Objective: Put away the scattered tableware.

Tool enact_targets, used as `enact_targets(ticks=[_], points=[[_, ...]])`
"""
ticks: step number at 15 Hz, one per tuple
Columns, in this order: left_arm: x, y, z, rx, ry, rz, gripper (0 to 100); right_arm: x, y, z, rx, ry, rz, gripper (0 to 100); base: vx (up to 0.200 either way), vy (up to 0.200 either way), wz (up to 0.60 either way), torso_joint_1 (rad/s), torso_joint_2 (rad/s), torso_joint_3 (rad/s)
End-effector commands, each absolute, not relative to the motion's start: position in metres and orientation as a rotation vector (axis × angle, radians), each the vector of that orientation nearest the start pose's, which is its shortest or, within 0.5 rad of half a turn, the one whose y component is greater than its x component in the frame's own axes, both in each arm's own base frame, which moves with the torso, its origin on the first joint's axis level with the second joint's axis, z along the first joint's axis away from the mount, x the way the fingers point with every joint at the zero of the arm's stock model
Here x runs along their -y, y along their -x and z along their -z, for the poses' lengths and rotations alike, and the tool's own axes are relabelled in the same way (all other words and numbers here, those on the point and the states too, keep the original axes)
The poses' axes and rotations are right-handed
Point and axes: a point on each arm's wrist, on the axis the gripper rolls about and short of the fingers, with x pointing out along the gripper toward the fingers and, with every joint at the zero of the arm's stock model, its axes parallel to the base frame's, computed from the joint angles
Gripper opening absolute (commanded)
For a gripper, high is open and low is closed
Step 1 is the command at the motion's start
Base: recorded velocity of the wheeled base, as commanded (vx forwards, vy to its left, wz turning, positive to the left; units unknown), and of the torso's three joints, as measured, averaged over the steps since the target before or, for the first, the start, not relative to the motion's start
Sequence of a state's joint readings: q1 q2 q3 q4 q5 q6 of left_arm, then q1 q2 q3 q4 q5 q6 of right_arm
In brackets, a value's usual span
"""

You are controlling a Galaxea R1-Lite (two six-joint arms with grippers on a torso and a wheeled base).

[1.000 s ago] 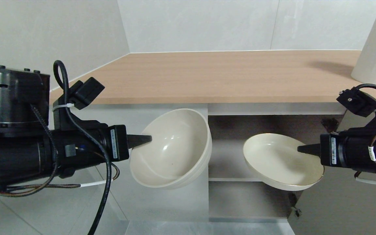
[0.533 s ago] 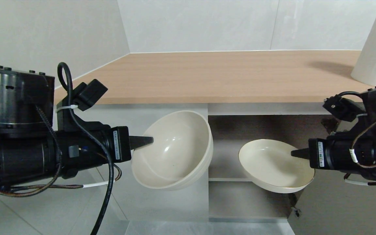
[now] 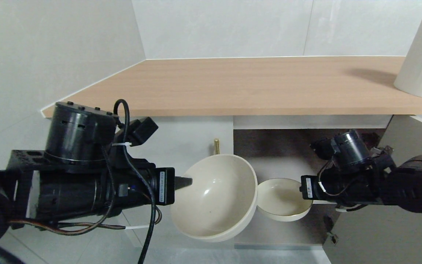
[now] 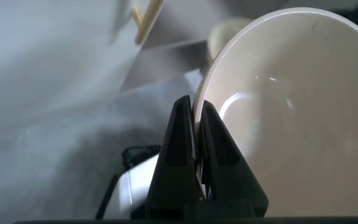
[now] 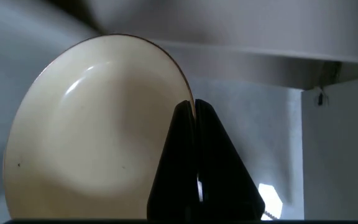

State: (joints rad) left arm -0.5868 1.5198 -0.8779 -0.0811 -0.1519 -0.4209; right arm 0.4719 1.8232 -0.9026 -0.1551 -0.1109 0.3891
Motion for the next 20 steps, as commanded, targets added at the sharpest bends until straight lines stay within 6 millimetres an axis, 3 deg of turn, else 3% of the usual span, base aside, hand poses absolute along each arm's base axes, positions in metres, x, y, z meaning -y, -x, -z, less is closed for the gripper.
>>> enact_targets(ticks=[1,5,11,15,20], points=[[0.153,-0.222,-0.182,-0.763,0.243,0.558,0,-0.137,-0.312,-0.065,-0.851,-0.127,-0.095,0,0.000,0.000,0.00,0.000,0.00,0.000],[0.159,-0.226,-0.172,-0.788,0.218,0.524,0,-0.127,-0.345,-0.026,-0.729,-0.154,0.016,0,0.000,0.000,0.00,0.000,0.00,0.000],[0.161,-0.225,-0.173,-0.787,0.214,0.533,0,-0.121,-0.370,0.012,-0.619,-0.140,0.144,0,0.000,0.000,0.00,0.000,0.00,0.000],[0.164,-0.223,-0.172,-0.785,0.203,0.524,0,-0.118,-0.390,0.023,-0.594,-0.152,0.174,0,0.000,0.000,0.00,0.000,0.00,0.000],[0.164,-0.224,-0.172,-0.786,0.203,0.523,0,-0.121,-0.404,0.015,-0.533,-0.190,0.197,0,0.000,0.000,0.00,0.000,0.00,0.000]])
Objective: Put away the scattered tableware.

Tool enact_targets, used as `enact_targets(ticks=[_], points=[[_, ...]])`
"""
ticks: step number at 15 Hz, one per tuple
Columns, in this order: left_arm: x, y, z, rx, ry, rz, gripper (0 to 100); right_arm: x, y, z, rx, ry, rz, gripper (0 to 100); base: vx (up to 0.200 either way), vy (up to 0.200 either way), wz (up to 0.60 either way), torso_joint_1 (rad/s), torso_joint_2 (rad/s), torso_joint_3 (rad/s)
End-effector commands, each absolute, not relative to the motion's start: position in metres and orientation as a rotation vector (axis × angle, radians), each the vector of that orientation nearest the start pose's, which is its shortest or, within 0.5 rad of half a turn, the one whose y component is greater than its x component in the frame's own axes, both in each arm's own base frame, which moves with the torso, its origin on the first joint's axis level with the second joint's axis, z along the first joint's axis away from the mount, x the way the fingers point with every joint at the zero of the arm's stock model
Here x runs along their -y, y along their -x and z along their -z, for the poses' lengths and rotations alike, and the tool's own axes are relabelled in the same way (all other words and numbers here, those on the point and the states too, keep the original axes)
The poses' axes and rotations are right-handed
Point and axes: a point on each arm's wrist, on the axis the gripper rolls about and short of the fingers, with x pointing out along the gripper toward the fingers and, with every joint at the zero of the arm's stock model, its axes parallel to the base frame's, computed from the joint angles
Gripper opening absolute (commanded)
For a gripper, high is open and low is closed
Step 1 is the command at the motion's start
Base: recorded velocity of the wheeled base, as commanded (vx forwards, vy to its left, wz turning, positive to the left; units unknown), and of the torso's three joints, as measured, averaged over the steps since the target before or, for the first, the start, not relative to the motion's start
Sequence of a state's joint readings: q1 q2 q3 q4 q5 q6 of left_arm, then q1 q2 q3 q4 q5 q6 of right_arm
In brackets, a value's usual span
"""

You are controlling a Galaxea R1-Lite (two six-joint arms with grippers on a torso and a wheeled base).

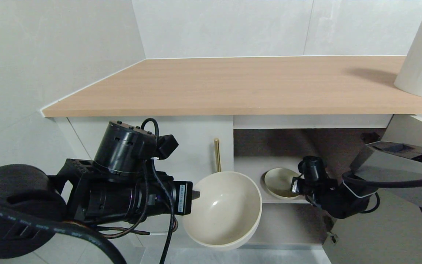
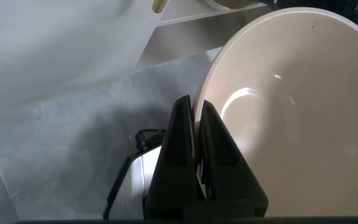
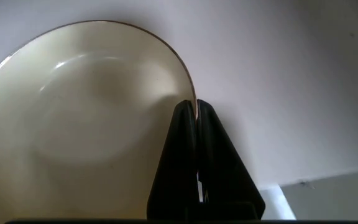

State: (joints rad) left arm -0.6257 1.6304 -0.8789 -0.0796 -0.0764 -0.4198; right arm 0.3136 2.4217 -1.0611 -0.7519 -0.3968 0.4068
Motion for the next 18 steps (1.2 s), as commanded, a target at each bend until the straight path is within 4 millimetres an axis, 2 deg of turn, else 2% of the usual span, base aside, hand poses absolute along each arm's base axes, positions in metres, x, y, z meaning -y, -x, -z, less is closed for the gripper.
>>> enact_targets(ticks=[1,7,8,12,14,15,17,18], points=[[0.164,-0.223,-0.172,-0.787,0.202,0.525,0,-0.121,-0.406,0.014,-0.526,-0.196,0.197,0,0.000,0.000,0.00,0.000,0.00,0.000],[0.164,-0.224,-0.172,-0.786,0.203,0.523,0,-0.117,-0.411,0.013,-0.510,-0.202,0.217,0,0.000,0.000,0.00,0.000,0.00,0.000],[0.164,-0.224,-0.172,-0.786,0.203,0.523,0,-0.117,-0.411,0.013,-0.509,-0.203,0.217,100,0.000,0.000,0.00,0.000,0.00,0.000],[0.164,-0.225,-0.170,-0.790,0.201,0.519,0,-0.116,-0.412,0.007,-0.492,-0.231,0.224,100,0.000,0.000,0.00,0.000,0.00,0.000],[0.166,-0.228,-0.165,-0.789,0.183,0.481,0,-0.113,-0.397,-0.024,-0.464,-0.251,0.207,100,0.000,0.000,0.00,0.000,0.00,0.000],[0.167,-0.229,-0.164,-0.789,0.179,0.473,0,-0.112,-0.392,-0.032,-0.459,-0.255,0.197,100,0.000,0.000,0.00,0.000,0.00,0.000],[0.170,-0.230,-0.157,-0.793,0.121,0.459,0,-0.123,-0.346,-0.086,-0.459,-0.278,0.038,100,0.000,0.000,0.00,0.000,0.00,0.000],[0.172,-0.231,-0.154,-0.795,0.102,0.448,0,-0.125,-0.332,-0.099,-0.472,-0.280,-0.009,100,0.000,0.000,0.00,0.000,0.00,0.000]])
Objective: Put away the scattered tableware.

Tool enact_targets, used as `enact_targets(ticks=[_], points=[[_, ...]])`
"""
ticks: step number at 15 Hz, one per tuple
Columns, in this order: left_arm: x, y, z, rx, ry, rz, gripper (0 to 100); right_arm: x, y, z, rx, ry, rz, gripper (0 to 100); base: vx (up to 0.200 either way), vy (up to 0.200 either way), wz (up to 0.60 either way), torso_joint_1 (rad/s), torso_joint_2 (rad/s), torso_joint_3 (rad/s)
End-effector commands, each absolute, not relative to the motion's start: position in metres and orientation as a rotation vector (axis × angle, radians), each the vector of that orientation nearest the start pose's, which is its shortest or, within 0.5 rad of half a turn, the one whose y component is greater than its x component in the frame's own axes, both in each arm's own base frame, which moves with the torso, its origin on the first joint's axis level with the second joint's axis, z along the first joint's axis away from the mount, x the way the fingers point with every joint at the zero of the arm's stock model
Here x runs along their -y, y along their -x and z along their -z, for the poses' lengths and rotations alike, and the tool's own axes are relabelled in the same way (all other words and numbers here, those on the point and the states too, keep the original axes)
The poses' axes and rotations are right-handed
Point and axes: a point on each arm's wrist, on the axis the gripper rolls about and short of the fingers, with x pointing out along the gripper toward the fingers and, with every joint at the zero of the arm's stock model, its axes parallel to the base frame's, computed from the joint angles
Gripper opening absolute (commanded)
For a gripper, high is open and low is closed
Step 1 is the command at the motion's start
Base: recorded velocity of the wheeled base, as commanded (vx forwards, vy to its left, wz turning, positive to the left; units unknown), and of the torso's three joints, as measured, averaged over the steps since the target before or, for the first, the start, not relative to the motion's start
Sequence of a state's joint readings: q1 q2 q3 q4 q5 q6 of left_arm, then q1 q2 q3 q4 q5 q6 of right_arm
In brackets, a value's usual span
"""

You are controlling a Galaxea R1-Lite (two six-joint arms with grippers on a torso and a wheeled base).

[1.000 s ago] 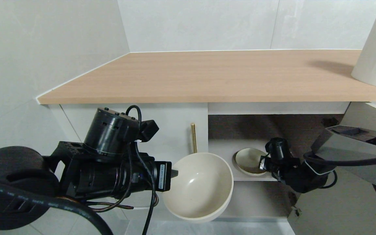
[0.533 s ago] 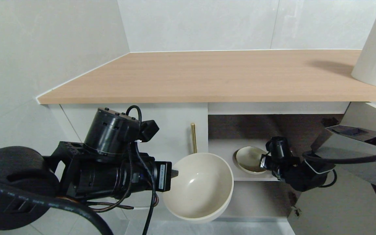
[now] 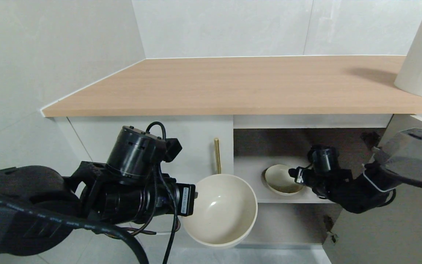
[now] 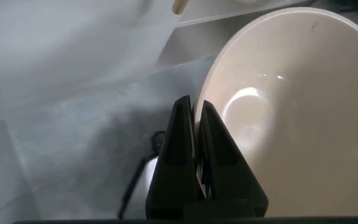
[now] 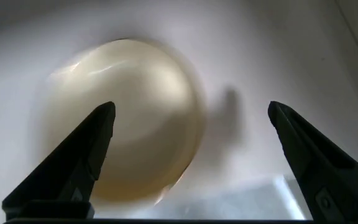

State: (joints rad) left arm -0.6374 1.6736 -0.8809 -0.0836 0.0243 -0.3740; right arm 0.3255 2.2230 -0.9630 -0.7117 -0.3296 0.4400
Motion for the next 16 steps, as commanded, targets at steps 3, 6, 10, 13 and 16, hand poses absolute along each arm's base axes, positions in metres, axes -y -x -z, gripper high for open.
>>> enact_targets(ticks=[3,6,10,13,16], points=[[0.186,-0.231,-0.134,-0.814,-0.013,0.391,0,-0.132,-0.253,-0.177,-0.600,-0.277,-0.290,100,0.000,0.000,0.00,0.000,0.00,0.000],[0.197,-0.227,-0.126,-0.833,-0.051,0.412,0,-0.142,-0.204,-0.209,-0.723,-0.247,-0.492,100,0.000,0.000,0.00,0.000,0.00,0.000],[0.208,-0.215,-0.127,-0.799,-0.104,0.401,0,-0.165,-0.185,-0.200,-0.827,-0.179,-0.601,100,0.000,0.000,0.00,0.000,0.00,0.000],[0.210,-0.212,-0.129,-0.788,-0.109,0.405,0,-0.185,-0.189,-0.178,-0.904,-0.128,-0.611,100,0.000,0.000,0.00,0.000,0.00,0.000],[0.210,-0.205,-0.136,-0.769,-0.104,0.426,0,-0.195,-0.200,-0.162,-0.943,-0.104,-0.583,100,0.000,0.000,0.00,0.000,0.00,0.000]])
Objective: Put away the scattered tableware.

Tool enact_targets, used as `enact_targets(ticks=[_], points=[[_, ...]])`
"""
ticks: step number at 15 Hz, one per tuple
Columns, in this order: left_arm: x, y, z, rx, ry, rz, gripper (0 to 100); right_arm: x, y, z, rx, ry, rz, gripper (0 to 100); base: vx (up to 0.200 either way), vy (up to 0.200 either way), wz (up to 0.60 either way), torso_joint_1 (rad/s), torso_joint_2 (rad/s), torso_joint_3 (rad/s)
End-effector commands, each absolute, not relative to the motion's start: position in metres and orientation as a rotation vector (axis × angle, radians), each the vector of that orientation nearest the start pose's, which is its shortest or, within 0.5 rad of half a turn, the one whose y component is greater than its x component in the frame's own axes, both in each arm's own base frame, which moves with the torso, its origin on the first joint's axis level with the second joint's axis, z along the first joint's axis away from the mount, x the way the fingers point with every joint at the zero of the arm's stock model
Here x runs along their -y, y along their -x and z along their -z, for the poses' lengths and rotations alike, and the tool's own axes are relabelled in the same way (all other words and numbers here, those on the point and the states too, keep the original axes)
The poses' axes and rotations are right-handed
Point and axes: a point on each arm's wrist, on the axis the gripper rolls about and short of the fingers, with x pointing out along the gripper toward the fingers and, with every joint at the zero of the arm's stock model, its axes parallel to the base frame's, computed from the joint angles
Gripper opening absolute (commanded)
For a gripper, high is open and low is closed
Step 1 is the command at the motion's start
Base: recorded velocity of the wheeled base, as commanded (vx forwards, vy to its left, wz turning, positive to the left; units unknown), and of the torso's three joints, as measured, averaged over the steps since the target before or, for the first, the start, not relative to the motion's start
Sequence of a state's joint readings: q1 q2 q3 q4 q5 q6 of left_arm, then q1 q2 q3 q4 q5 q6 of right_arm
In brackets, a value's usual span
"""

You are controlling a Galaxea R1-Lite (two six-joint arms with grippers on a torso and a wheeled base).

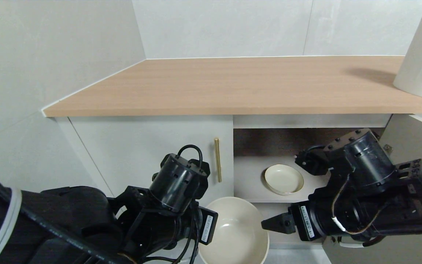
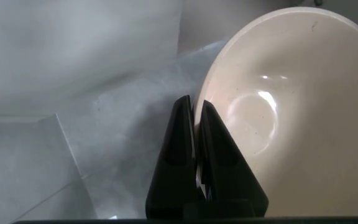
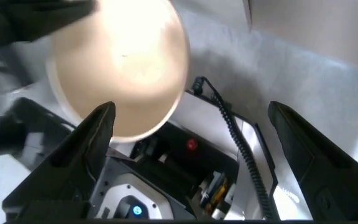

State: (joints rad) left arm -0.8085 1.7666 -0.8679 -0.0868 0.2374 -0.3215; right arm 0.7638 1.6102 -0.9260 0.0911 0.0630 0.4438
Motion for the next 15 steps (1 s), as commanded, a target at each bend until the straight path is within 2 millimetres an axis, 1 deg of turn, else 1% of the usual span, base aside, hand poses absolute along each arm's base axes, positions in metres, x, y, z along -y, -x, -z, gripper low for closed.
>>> enact_targets(ticks=[1,11,12,15], points=[[0.211,-0.204,-0.137,-0.764,-0.102,0.431,0,-0.197,-0.202,-0.159,-0.950,-0.098,-0.573,100,0.000,0.000,0.00,0.000,0.00,0.000],[0.213,-0.199,-0.136,-0.768,-0.114,0.444,0,-0.204,-0.206,-0.145,-0.988,-0.073,-0.552,100,0.000,0.000,0.00,0.000,0.00,0.000],[0.213,-0.199,-0.136,-0.769,-0.112,0.446,0,-0.204,-0.207,-0.144,-0.988,-0.073,-0.552,0,0.000,0.000,0.00,0.000,0.00,0.000],[0.213,-0.199,-0.136,-0.768,-0.113,0.446,0,-0.207,-0.205,-0.142,-0.997,-0.063,-0.560,0,0.000,0.000,0.00,0.000,0.00,0.000]])
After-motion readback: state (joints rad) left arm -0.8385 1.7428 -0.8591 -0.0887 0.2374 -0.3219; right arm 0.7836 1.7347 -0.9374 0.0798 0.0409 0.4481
